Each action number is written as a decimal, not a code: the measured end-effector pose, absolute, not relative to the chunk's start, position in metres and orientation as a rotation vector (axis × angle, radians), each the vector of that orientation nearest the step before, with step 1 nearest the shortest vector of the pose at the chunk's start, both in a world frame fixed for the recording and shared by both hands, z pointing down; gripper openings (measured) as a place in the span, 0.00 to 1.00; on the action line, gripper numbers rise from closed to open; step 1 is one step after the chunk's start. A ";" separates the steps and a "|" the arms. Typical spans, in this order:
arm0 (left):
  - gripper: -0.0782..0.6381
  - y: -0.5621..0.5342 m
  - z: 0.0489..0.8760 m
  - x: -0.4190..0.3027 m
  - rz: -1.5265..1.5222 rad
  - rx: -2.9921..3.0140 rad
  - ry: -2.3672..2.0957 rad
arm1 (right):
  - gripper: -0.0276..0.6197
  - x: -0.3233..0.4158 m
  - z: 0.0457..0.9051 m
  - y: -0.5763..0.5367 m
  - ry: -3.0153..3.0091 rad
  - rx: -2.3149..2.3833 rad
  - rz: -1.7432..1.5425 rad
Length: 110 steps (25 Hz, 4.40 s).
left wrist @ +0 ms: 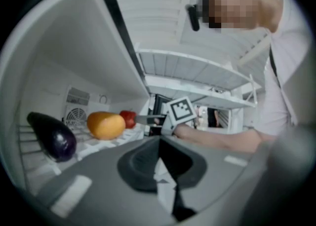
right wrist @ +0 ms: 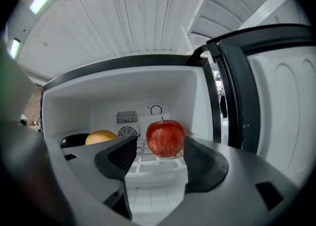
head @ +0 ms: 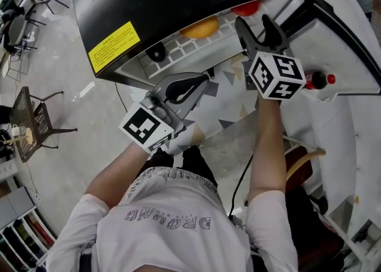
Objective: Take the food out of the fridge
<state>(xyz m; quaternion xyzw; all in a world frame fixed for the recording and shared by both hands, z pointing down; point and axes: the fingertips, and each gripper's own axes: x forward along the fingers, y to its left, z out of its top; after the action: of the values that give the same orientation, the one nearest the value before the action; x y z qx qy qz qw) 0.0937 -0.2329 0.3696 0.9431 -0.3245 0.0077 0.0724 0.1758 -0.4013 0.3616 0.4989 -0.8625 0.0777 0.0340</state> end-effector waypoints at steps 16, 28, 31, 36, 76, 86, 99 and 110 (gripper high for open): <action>0.12 -0.241 0.372 0.094 0.008 2.819 -0.972 | 0.50 0.161 0.363 -0.436 -2.554 1.563 0.147; 0.12 -0.242 0.376 0.086 -0.001 2.812 -0.964 | 0.50 0.161 0.363 -0.440 -2.525 1.599 0.127; 0.12 -0.240 0.374 0.086 -0.002 2.818 -0.954 | 0.50 0.163 0.359 -0.437 -2.524 1.618 0.127; 0.12 -0.233 0.372 0.085 0.001 2.827 -0.930 | 0.50 0.172 0.353 -0.427 -2.517 1.652 0.132; 0.12 -0.147 0.337 0.042 -0.038 2.961 -0.677 | 0.50 0.160 0.310 -0.244 -2.432 1.830 0.096; 0.12 -0.137 0.335 0.027 -0.047 2.978 -0.619 | 0.50 0.145 0.311 -0.210 -2.402 1.844 0.099; 0.12 -0.133 0.336 0.005 -0.048 2.990 -0.588 | 0.50 0.118 0.318 -0.166 -2.427 1.842 0.186; 0.12 -0.135 0.338 -0.008 -0.054 2.982 -0.580 | 0.50 0.106 0.318 -0.139 -2.451 1.838 0.235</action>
<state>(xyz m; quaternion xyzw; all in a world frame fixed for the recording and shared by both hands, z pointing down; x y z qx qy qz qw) -0.0077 -0.1349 0.3381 0.9801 -0.1907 -0.0177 0.0517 0.1058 -0.1389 0.3183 0.5979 -0.7972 0.0765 0.0345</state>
